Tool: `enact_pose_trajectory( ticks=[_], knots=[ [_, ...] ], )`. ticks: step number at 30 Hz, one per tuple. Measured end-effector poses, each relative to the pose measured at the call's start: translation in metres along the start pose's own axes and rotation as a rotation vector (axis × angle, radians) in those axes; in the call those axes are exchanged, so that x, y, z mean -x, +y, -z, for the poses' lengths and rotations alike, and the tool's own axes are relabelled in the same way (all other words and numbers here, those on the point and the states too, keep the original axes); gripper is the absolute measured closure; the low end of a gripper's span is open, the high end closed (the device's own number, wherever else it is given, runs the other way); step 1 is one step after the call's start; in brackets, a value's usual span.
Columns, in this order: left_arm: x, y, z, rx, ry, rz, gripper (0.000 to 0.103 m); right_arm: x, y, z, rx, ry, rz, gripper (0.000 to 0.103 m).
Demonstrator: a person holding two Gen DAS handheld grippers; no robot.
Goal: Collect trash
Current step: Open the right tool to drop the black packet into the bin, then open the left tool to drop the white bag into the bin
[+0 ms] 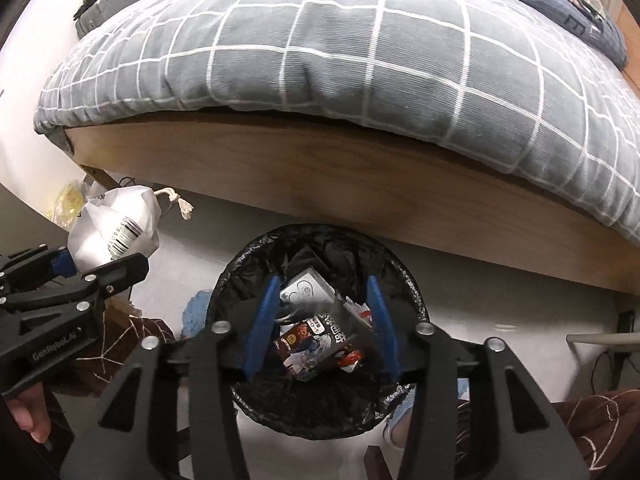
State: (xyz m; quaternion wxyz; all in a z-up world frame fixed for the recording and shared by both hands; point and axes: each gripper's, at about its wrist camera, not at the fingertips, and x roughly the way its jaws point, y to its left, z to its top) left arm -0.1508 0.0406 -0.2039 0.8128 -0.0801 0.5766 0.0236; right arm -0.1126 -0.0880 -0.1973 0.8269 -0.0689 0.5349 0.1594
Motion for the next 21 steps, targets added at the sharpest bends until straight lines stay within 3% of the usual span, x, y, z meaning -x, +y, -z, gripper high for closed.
enact_pose_trajectory(
  ticks=[4,10,21],
  knots=[
    [-0.001,-0.007,0.000,-0.003,0.001,0.000,0.059,0.006,-0.010,0.001,-0.023,-0.024,0.025,0.030],
    [-0.004,-0.019,-0.003,-0.032,-0.005,0.010,0.059,0.020,-0.035,0.004,-0.068,-0.059,0.044,0.015],
    [-0.015,-0.054,-0.003,-0.067,0.018,0.039,0.059,0.044,-0.082,0.019,-0.166,-0.108,0.105,0.008]
  ],
)
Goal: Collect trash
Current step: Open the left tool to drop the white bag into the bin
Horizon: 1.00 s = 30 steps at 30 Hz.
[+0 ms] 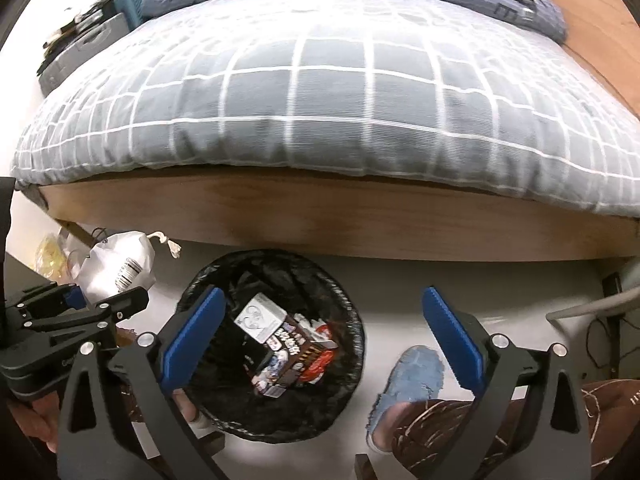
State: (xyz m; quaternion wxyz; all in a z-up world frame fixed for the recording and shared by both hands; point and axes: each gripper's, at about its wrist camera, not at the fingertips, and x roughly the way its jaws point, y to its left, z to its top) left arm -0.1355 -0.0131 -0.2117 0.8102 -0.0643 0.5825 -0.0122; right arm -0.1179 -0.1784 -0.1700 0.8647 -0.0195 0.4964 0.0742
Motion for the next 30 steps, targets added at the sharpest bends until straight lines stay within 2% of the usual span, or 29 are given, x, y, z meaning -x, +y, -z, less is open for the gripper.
enact_pose_trajectory(
  ticks=[9,15,19,24,26,28,30],
  knots=[
    [-0.004,-0.030,-0.002,-0.054,0.010,0.033,0.058,0.002,-0.021,0.001,-0.047,-0.002,0.033,0.008],
    [-0.001,-0.035,0.000,-0.056,0.002,0.019,0.052,0.002,-0.019,-0.001,-0.054,-0.004,0.030,0.008],
    [0.003,-0.037,-0.003,-0.070,-0.016,0.010,0.036,0.001,-0.018,-0.004,-0.059,-0.003,0.040,0.008],
    [0.015,-0.037,-0.006,-0.091,-0.053,-0.030,0.022,0.003,-0.019,-0.006,-0.067,0.003,0.033,0.008],
    [0.028,-0.035,-0.010,-0.084,-0.084,-0.035,0.018,0.013,-0.019,-0.010,-0.061,-0.017,0.034,0.008],
    [0.045,-0.030,-0.013,-0.074,-0.133,-0.032,0.006,0.023,-0.020,-0.013,-0.061,-0.037,0.031,0.008],
    [0.064,-0.028,-0.017,-0.068,-0.177,-0.034,0.006,0.039,-0.020,-0.019,-0.062,-0.054,0.039,0.008]
  ],
)
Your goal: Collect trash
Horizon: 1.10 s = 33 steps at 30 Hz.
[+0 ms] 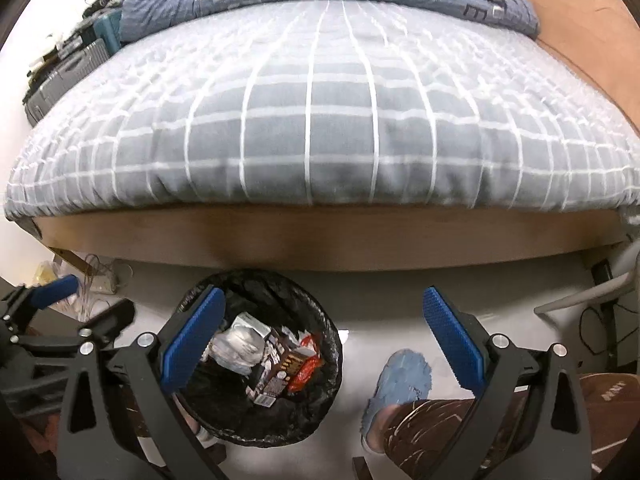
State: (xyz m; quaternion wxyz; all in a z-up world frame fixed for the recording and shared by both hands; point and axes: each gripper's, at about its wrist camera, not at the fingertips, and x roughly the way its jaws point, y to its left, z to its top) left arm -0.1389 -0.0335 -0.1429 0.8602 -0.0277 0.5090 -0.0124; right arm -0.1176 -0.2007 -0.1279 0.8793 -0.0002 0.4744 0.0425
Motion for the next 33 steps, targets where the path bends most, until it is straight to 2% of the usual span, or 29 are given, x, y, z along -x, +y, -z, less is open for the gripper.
enact_pose_trajectory(
  ticks=[4,8,11,17,33],
  knots=[
    [0.045,0.002,-0.016,0.003,-0.076,0.007,0.006,0.041,0.001,-0.015,-0.018,-0.065,0.006,0.008],
    [0.079,0.000,-0.025,0.012,-0.117,0.012,0.006,0.076,0.004,-0.024,-0.011,-0.126,0.007,0.008],
    [0.104,0.001,-0.026,0.005,-0.149,0.007,0.006,0.107,0.007,-0.024,0.006,-0.181,0.011,0.008],
    [0.143,-0.002,-0.018,0.004,-0.205,0.007,0.006,0.148,0.010,-0.017,0.018,-0.227,0.012,0.008],
    [0.165,0.001,-0.002,0.016,-0.235,0.010,0.006,0.157,0.007,-0.001,0.001,-0.212,0.016,0.008]
  ],
)
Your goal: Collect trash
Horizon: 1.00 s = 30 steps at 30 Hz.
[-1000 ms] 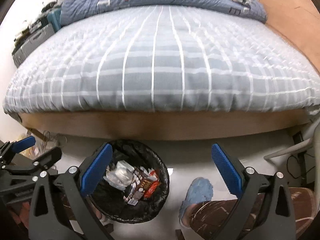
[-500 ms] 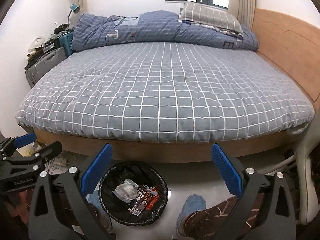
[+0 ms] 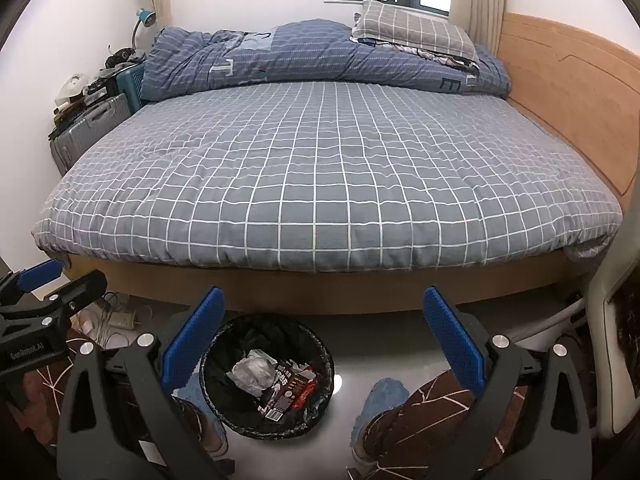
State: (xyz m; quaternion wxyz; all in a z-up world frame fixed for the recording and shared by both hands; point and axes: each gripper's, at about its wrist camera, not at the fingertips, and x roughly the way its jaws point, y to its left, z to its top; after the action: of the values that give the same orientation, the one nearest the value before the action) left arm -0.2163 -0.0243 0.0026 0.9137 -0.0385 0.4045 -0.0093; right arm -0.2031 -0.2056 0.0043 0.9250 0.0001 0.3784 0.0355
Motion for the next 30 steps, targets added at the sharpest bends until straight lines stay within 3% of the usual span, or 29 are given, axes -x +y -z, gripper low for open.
enact_pose_trajectory(
  ticks=[30],
  knots=[
    [-0.0064,0.0016,0.0055,0.007,0.020,-0.026,0.006,-0.0060,0.0054,0.0029,0.001,0.008,-0.003,0.008]
  ],
)
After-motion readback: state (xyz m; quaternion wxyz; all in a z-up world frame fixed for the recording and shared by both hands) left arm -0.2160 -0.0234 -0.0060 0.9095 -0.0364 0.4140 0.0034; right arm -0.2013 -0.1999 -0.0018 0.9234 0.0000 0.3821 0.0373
